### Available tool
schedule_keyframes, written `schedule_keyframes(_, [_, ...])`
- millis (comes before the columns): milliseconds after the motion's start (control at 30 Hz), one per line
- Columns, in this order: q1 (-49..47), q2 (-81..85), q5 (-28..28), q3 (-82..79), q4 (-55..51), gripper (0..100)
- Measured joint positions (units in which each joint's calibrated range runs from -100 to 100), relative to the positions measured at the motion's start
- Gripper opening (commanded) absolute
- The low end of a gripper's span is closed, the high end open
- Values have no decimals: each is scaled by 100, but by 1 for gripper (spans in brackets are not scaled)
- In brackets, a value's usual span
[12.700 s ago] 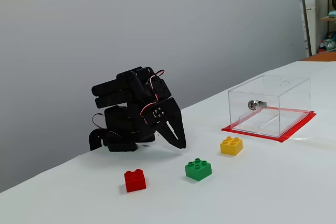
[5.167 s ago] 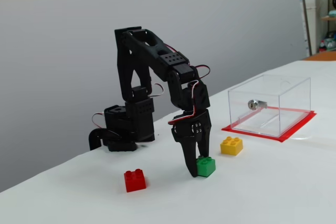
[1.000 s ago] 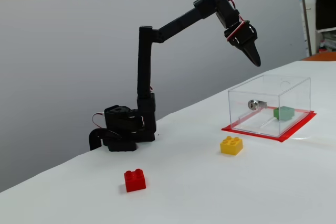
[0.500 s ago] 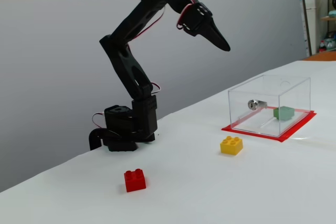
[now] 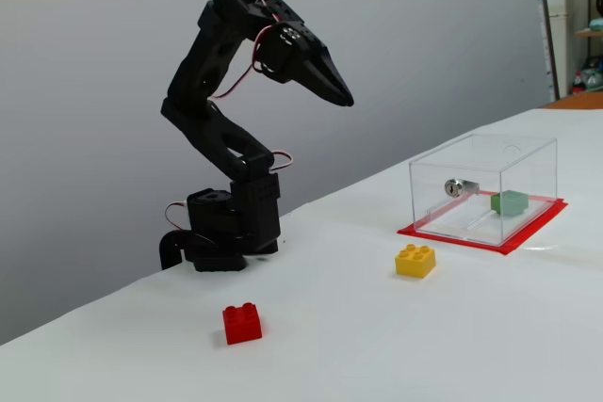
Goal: Pick the green lego brick and place it into the transparent box
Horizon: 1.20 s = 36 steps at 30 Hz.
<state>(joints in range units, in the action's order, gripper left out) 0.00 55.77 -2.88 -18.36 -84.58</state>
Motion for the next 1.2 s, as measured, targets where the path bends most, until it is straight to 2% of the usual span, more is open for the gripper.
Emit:
schedule_keyframes(333, [0,1801,0,-2056,94,2])
schedule_keyframes(500, [406,2799,0,-3451,591,2])
schedule_keyframes(800, [502,4203,5,-5402,1277,2])
schedule_keyframes(1067, [502,4347,24,-6514,1354,2])
schedule_keyframes(1200, [705,4347,24,-7202,1885,2])
